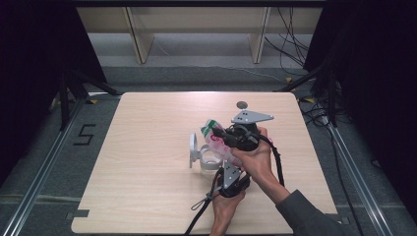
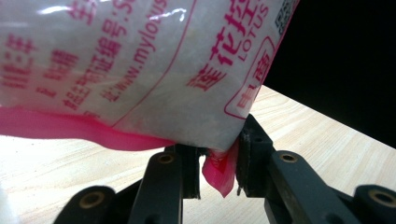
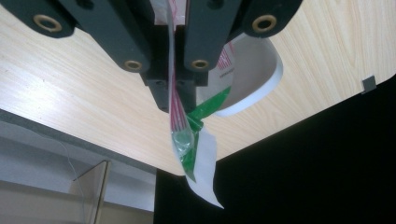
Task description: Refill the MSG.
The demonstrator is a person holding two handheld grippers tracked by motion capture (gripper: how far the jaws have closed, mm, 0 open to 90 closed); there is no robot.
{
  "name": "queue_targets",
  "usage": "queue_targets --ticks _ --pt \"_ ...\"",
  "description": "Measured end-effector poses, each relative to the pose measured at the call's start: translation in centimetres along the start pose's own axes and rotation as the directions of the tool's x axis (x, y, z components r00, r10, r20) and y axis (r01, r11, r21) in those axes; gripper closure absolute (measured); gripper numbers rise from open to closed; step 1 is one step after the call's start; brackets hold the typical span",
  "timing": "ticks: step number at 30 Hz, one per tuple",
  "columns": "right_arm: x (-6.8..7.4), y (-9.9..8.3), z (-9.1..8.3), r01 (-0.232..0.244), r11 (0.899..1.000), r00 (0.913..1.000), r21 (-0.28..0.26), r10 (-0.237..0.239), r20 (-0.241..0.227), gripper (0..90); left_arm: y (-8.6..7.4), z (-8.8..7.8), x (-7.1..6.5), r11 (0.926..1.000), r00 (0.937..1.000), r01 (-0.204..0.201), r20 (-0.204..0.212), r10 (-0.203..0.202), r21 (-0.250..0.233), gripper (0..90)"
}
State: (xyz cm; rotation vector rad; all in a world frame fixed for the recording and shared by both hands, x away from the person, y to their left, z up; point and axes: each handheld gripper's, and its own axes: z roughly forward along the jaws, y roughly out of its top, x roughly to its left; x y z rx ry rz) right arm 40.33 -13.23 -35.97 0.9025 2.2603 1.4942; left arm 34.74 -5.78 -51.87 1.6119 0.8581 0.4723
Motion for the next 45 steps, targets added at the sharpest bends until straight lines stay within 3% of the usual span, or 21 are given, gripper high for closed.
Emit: queue_targets --ticks 3,4,10,17,19,27,30,31,33,34,36,39,44,45 --pt "0.1 -0.1 0.3 -0.009 1.0 1.0 -0.007 0.009 -0.004 90.0 0.0 0.0 0.0 1.0 1.0 -0.006 0.001 0.006 0.004 72.9" --pt "0.1 0.0 0.2 -0.006 1.0 1.0 0.006 0.006 0.001 90.0 0.0 0.1 -0.2 0.9996 0.9998 0.021 0.004 -0.021 -0.022 72.9" --pt "0.4 0.0 0.2 -0.018 1.0 0.9998 0.015 0.018 0.01 90.0 0.0 0.1 -0.1 0.9996 0.9998 0.019 0.01 -0.019 -0.023 73.0" --pt "0.5 0.1 0.6 0.036 0.999 0.9993 0.017 -0.036 0.013 90.0 0.2 0.2 -0.2 0.9992 0.9995 0.024 0.022 -0.023 -0.031 73.1" --pt "0.8 0.1 0.6 0.008 0.999 0.9999 0.039 -0.009 0.014 90.0 0.2 0.2 -0.2 0.9992 0.9995 0.023 0.023 -0.022 -0.033 73.2" --pt "0.6 0.2 1.1 0.059 0.997 0.9982 0.041 -0.06 0.002 90.0 0.2 0.1 -0.2 0.9991 0.9993 0.023 0.029 -0.022 -0.037 73.3" --pt "0.6 0.2 1.1 0.061 0.997 0.9982 0.041 -0.061 0.002 90.0 0.2 0.1 -0.2 0.9991 0.9994 0.021 0.03 -0.02 -0.038 73.3" --pt "0.8 0.2 0.9 0.024 0.998 0.9995 0.056 -0.025 0.019 90.0 0.2 0.1 -0.3 0.9992 0.9995 0.02 0.026 -0.019 -0.035 73.3" --pt "0.8 0.3 0.9 0.024 0.998 0.9995 0.061 -0.026 0.019 90.0 0.2 0.2 -0.4 0.9989 0.9994 0.022 0.028 -0.021 -0.041 73.3" --pt "0.6 0.3 0.9 0.061 0.996 0.9978 0.057 -0.062 0.021 90.0 0.2 0.1 -0.4 0.9989 0.9993 0.022 0.031 -0.021 -0.042 73.3" --pt "0.8 0.4 1.0 0.035 0.997 0.9992 0.062 -0.036 0.018 90.0 0.3 0.1 -0.4 0.9987 0.999 0.029 0.036 -0.027 -0.043 73.3" --pt "0.9 0.5 1.2 0.058 0.996 0.9982 0.065 -0.059 0.012 90.0 0.4 0.0 -0.3 0.9984 0.999 0.03 0.035 -0.028 -0.048 73.3" --pt "1.1 0.6 1.4 0.04 0.997 0.9991 0.073 -0.041 0.014 90.0 0.5 0.0 -0.4 0.9983 0.9989 0.028 0.038 -0.027 -0.051 73.3" --pt "1.1 0.6 1.5 0.055 0.995 0.9982 0.086 -0.057 0.02 90.0 0.5 0.0 -0.4 0.9982 0.9987 0.03 0.042 -0.028 -0.051 73.3"
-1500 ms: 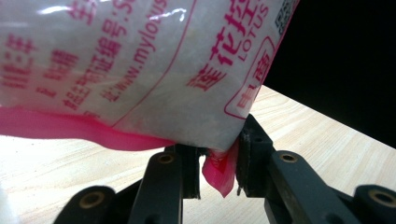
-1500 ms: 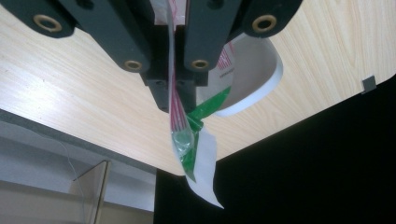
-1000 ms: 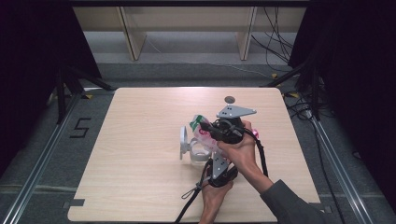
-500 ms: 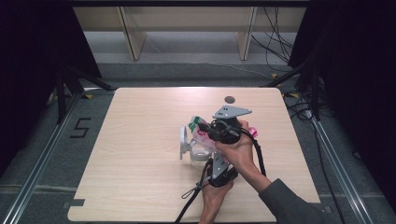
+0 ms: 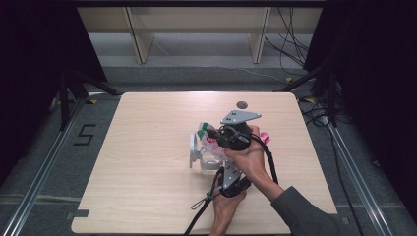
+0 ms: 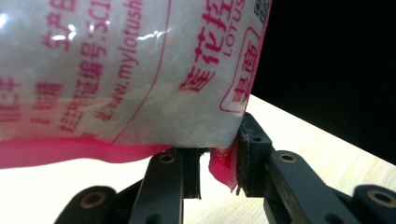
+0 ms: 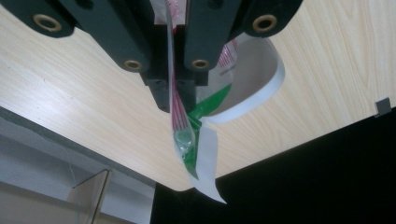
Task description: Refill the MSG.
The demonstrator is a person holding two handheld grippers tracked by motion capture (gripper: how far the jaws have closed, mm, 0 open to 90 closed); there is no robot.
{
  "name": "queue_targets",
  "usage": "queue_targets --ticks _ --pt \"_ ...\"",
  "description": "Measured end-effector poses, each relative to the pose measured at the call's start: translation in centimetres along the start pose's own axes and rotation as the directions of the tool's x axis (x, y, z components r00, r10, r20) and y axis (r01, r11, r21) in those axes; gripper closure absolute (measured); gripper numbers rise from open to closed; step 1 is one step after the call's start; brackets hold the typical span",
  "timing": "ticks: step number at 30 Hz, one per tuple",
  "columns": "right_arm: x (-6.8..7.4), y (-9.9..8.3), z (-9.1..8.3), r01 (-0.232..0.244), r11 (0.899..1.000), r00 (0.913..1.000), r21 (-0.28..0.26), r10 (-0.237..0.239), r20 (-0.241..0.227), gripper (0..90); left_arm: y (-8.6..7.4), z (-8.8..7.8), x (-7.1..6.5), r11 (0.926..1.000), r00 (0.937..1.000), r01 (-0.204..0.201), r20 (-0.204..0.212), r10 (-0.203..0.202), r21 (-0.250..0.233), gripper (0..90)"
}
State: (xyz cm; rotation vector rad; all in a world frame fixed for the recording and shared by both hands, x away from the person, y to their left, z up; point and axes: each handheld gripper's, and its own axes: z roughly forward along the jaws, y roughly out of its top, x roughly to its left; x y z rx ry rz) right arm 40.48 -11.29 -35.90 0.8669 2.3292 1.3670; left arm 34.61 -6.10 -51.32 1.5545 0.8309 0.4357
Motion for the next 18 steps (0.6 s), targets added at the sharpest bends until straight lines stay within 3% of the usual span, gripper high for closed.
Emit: queue_targets --ticks 3,5,18 --pt "-0.11 -0.02 0.16 0.03 0.999 0.9995 -0.011 -0.03 0.003 90.0 0.03 -0.06 -0.07 1.0 1.0 -0.005 0.001 0.005 0.002 73.3" --pt "0.12 -0.01 0.01 -0.003 1.0 1.0 0.007 0.003 0.004 90.0 0.02 -0.05 -0.05 1.0 1.0 -0.007 0.002 0.007 0.001 73.3" --pt "-0.2 -0.02 0.09 -0.002 1.0 1.0 -0.005 0.002 -0.009 90.0 0.01 -0.07 -0.05 0.9999 0.9999 -0.011 0.004 0.011 0.002 73.4"
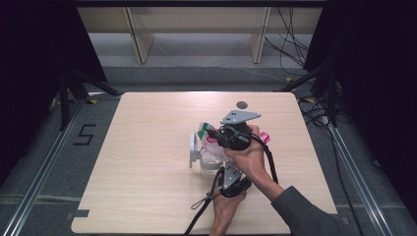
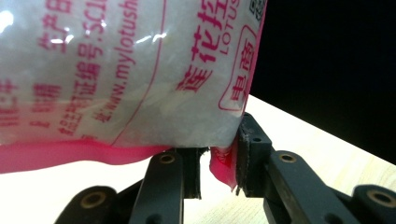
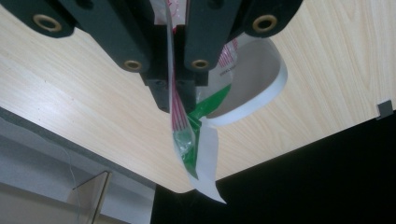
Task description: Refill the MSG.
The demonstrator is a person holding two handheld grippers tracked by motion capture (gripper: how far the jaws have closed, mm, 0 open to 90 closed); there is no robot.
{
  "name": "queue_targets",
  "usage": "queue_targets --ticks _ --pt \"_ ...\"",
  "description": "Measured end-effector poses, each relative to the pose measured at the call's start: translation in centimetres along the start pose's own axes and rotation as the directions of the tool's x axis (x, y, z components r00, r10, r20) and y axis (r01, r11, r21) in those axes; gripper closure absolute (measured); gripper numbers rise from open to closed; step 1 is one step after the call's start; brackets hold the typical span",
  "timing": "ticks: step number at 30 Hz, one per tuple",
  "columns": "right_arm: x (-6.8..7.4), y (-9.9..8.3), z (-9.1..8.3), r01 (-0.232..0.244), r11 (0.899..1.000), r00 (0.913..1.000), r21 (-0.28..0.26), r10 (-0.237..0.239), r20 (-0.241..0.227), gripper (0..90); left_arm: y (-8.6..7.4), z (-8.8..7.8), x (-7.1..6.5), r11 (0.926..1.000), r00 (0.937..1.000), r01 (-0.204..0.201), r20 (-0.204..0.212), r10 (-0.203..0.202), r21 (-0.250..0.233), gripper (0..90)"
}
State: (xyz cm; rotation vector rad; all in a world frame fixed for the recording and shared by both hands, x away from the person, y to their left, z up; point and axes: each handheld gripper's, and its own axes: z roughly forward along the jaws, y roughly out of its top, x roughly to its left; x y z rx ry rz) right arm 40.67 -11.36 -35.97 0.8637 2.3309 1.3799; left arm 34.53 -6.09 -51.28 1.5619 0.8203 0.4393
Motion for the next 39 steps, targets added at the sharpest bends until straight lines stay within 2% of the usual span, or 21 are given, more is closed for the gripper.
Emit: queue_targets --ticks 4,6,9,14,15,16,21,24,29,31,33,34,35,36,37,38,39 --pt "0.07 0.0 0.06 0.003 1.0 0.9999 -0.006 -0.003 0.014 90.0 0.06 -0.09 0.04 1.0 1.0 0.001 -0.001 -0.001 0.006 73.4" --pt "0.19 0.03 -0.06 -0.007 1.0 0.9999 0.009 0.007 0.008 90.0 0.04 -0.06 0.15 1.0 0.9999 0.0 0.01 0.0 0.0 73.5" --pt "0.25 0.06 0.16 0.016 1.0 0.9999 0.005 -0.016 0.003 90.0 0.09 -0.1 0.13 1.0 0.9999 -0.003 0.016 0.003 -0.004 73.4" --pt "0.2 0.07 0.33 0.013 1.0 0.9998 0.006 -0.014 0.013 90.0 0.08 -0.11 0.08 1.0 0.9998 -0.001 0.018 0.001 -0.008 73.3" --pt "0.11 0.07 0.38 0.028 1.0 0.9994 0.0 -0.028 0.018 90.0 0.08 -0.13 0.06 1.0 0.9999 -0.003 0.017 0.003 -0.006 73.3" --pt "0.24 0.07 0.4 0.008 1.0 1.0 0.013 -0.008 0.0 90.0 0.06 -0.15 0.06 1.0 0.9999 -0.004 0.016 0.004 -0.008 73.3" --pt "0.15 0.12 0.59 0.021 1.0 0.9998 0.022 -0.021 0.004 90.0 0.11 -0.14 0.13 0.9999 0.9997 -0.003 0.024 0.004 -0.01 73.4" --pt "0.19 0.09 0.51 0.002 1.0 0.9998 0.021 -0.003 0.017 90.0 0.16 -0.19 0.12 1.0 0.9997 -0.002 0.024 0.002 -0.006 73.4" --pt "0.25 0.12 0.49 0.006 1.0 0.9999 0.018 -0.006 0.016 90.0 0.17 -0.22 0.09 1.0 0.9997 -0.007 0.021 0.008 -0.006 73.4" --pt "0.34 0.18 0.39 0.006 1.0 0.9999 0.029 -0.007 0.012 90.0 0.16 -0.24 0.08 0.9999 0.9997 -0.013 0.02 0.014 -0.007 73.5" --pt "0.12 0.32 0.23 0.001 1.0 1.0 0.016 0.0 -0.007 90.0 0.17 -0.26 0.14 0.9999 0.9998 -0.014 0.014 0.014 -0.005 73.6" --pt "0.02 0.38 0.09 0.02 1.0 0.9997 0.011 -0.02 0.011 90.0 0.17 -0.25 0.16 0.9999 0.9998 -0.013 0.017 0.013 -0.005 73.6" --pt "0.02 0.38 0.09 0.02 1.0 0.9997 0.011 -0.02 0.011 90.0 0.15 -0.22 0.15 0.9999 0.9997 -0.013 0.02 0.013 -0.005 73.6" --pt "0.29 0.38 0.03 -0.001 1.0 1.0 0.027 0.001 0.004 90.0 0.13 -0.18 0.12 0.9999 0.9997 -0.012 0.023 0.012 -0.005 73.7" --pt "0.29 0.38 0.03 -0.001 1.0 1.0 0.027 0.001 0.004 90.0 0.13 -0.18 0.12 0.9999 0.9997 -0.012 0.023 0.012 -0.005 73.7" --pt "0.09 0.4 0.02 0.028 0.999 0.9995 0.02 -0.029 0.013 90.0 0.15 -0.18 0.15 0.9999 0.9997 -0.009 0.024 0.01 -0.005 73.7" --pt "0.19 0.39 0.07 0.004 1.0 1.0 0.013 -0.004 0.002 90.0 0.18 -0.23 0.19 0.9999 0.9997 -0.01 0.021 0.01 -0.007 73.8"
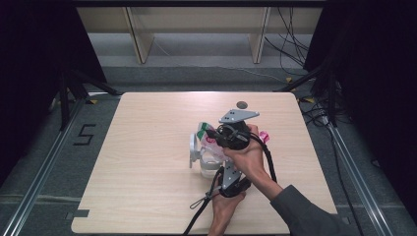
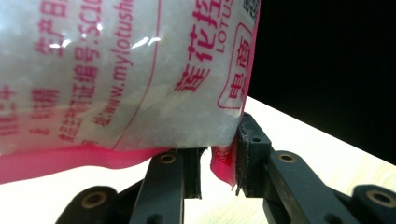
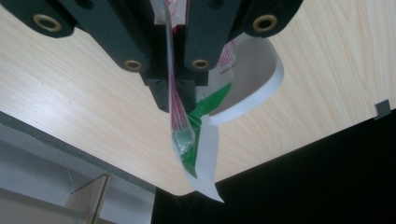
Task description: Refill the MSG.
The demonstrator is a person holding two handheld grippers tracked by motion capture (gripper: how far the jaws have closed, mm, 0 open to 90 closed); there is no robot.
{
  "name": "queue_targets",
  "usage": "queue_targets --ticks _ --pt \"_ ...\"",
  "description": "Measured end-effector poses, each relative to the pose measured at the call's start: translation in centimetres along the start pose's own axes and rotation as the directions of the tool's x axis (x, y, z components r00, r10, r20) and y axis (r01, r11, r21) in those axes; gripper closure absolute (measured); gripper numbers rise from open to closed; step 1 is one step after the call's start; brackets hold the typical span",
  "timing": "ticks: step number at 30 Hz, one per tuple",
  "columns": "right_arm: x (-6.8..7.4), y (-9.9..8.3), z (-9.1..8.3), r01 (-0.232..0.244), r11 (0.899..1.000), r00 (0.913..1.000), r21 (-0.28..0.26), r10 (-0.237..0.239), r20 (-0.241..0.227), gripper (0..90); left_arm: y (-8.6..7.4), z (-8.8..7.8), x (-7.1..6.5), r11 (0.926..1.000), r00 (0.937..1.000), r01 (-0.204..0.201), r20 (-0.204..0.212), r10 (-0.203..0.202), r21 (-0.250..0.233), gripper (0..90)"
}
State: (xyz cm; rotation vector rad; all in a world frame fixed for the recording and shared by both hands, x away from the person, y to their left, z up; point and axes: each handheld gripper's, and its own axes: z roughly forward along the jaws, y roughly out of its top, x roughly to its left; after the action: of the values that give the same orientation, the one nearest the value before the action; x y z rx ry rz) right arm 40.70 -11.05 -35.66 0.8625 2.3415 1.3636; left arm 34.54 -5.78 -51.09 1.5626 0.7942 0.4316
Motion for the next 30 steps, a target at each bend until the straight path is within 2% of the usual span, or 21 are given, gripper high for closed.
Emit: queue_targets --ticks 3,8,9,10,13,18,21,23,28,30 --pt "0.09 0.1 -0.17 0.017 1.0 0.9998 0.003 -0.017 0.005 90.0 -0.01 -0.01 0.02 1.0 1.0 0.0 0.001 0.0 -0.004 73.8" --pt "0.53 0.07 -0.43 -0.001 1.0 0.9999 -0.017 0.001 0.011 90.0 0.03 -0.09 0.02 0.9999 0.9999 -0.013 -0.007 0.013 -0.004 74.0" --pt "0.54 0.07 -0.54 -0.002 1.0 1.0 -0.017 0.002 -0.004 90.0 0.04 -0.1 0.03 0.9999 0.9999 -0.011 -0.006 0.011 -0.004 74.1" --pt "0.46 0.05 -0.7 0.023 0.999 0.9997 -0.03 -0.023 -0.004 90.0 0.04 -0.09 0.01 0.9999 0.9999 -0.012 -0.006 0.012 -0.004 74.1" --pt "0.79 0.02 -0.96 -0.001 1.0 1.0 -0.023 0.001 0.01 90.0 -0.01 -0.01 -0.01 0.9999 0.9999 -0.012 -0.004 0.012 -0.002 74.2" --pt "0.72 0.0 -0.75 0.006 1.0 1.0 0.003 -0.006 0.008 90.0 -0.08 0.14 0.03 1.0 1.0 -0.002 0.002 0.002 0.001 74.3" --pt "0.86 -0.14 -0.44 -0.007 1.0 1.0 0.013 0.007 0.004 90.0 -0.12 0.19 0.01 1.0 1.0 -0.002 0.0 0.002 -0.006 74.4" --pt "0.88 -0.16 -0.41 0.01 1.0 0.9999 0.002 -0.011 0.008 90.0 -0.12 0.21 0.01 1.0 1.0 -0.002 0.0 0.002 -0.006 74.4" --pt "0.89 -0.01 -0.54 0.001 1.0 1.0 0.02 -0.001 -0.004 90.0 -0.14 0.39 0.12 0.9999 1.0 0.004 0.005 -0.004 -0.015 74.5" --pt "0.71 0.08 -0.33 0.018 1.0 0.9998 0.003 -0.018 -0.011 90.0 -0.14 0.5 0.25 0.9998 1.0 0.003 0.001 -0.003 -0.018 74.5"
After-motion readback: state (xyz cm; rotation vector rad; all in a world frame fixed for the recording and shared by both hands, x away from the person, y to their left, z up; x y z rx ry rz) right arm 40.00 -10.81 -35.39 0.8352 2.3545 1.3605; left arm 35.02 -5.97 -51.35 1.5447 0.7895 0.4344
